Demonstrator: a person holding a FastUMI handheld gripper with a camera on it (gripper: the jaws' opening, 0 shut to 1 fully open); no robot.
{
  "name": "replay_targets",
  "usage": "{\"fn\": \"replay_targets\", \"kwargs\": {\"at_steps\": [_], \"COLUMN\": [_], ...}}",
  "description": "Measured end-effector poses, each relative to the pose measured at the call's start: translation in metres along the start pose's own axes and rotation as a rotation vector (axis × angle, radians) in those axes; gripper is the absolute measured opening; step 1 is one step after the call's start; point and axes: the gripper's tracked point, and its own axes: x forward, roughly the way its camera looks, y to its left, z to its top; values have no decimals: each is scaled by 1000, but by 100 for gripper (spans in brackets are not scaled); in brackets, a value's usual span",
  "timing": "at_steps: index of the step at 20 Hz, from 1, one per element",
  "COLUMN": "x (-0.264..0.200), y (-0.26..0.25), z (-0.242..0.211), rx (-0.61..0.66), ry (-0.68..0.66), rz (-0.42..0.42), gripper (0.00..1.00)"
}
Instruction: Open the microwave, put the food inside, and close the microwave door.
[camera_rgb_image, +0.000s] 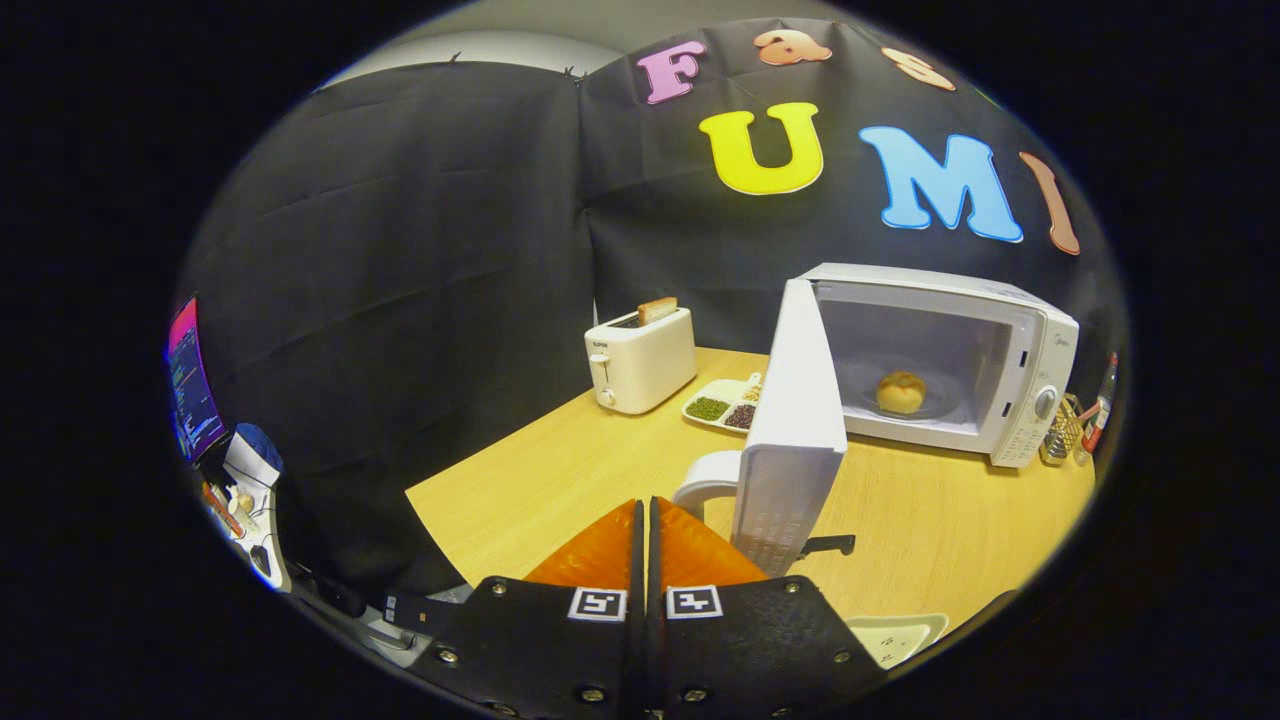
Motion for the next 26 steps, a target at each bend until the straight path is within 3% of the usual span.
{"fn": "replay_targets", "kwargs": {"at_steps": [17,26], "x": [-20,-7], "y": [-172,-251], "z": [12,28], "rx": [138,210], "ry": [-22,-40], "rz": [-257,-345], "gripper": [1,1]}}
